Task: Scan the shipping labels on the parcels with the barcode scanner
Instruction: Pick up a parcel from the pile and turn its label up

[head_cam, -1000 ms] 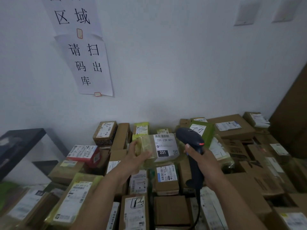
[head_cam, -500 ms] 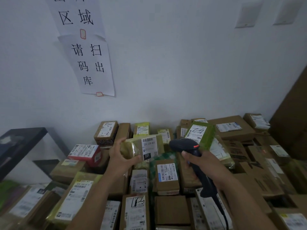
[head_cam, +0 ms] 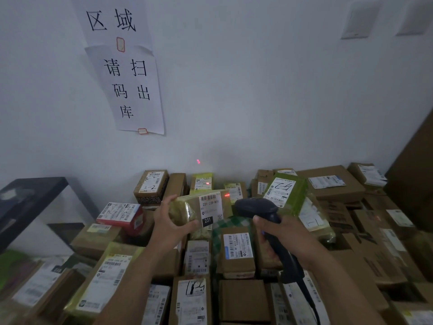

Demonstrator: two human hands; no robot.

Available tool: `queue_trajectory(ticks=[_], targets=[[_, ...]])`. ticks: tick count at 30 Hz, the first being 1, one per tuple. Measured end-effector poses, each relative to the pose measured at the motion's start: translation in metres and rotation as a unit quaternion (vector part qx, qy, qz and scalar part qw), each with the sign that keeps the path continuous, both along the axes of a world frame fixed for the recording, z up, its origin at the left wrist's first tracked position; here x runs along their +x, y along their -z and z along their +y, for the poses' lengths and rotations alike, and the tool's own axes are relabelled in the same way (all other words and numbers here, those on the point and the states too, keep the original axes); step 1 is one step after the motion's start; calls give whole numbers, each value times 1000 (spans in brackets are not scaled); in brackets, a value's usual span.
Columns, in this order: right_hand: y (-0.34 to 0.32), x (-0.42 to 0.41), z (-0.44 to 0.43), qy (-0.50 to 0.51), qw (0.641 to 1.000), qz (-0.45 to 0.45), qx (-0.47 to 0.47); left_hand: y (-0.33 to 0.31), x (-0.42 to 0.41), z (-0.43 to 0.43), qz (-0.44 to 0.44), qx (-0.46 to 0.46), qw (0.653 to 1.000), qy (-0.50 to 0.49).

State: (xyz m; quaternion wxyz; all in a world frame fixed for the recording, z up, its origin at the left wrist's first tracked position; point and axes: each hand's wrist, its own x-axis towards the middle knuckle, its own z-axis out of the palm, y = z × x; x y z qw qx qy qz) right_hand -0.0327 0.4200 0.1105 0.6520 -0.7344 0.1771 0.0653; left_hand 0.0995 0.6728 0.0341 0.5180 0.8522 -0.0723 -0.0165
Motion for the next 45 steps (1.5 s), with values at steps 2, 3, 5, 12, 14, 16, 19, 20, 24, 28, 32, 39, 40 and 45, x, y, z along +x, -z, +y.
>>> queue_trajectory(ticks=[2,3,5,12,14,16,19,20,24,28,32,39,40,45], targets=[[1,2,0,3,1000,-2,2,1,0,-2,2,1,1000,4],[2,3,-1,5,1000,-4,3,1,0,-5,1,-2,1000,7],[6,5,-4,4,1000,-6,-1,3,1,-10,-1,-5,1000,14],[20,22,-25,61,998,-13,-15,7,18,-41,-8,52,999,-14],[26,32,-35,106,994,-24,-18,11,29,-54,4,44,999,-23],[33,44,-48,151,988,-33,-20,18,45,-68,25,25,999,-16],[45,65,-68,201,978,-47,-19,29,69,-90,28,57,998,-7],[50,72,-73,210,976,-50,-18,33,77,-99,19,78,997,-6],[70,96,-88,210,977,-47,-3,50,103,-135,-17,195,981,-11],[90,115,-93,182,982,-38,-16,79,126,-161,12,319,947,30],[102,128,-97,170,985,-35,-16,96,139,-182,74,368,922,91],[114,137,-102,151,987,-42,-27,120,138,-191,-36,469,867,163],[115,138,-103,148,988,-44,-32,120,136,-191,-53,457,876,146],[118,138,-102,145,987,-53,-39,119,140,-187,-8,443,886,133]])
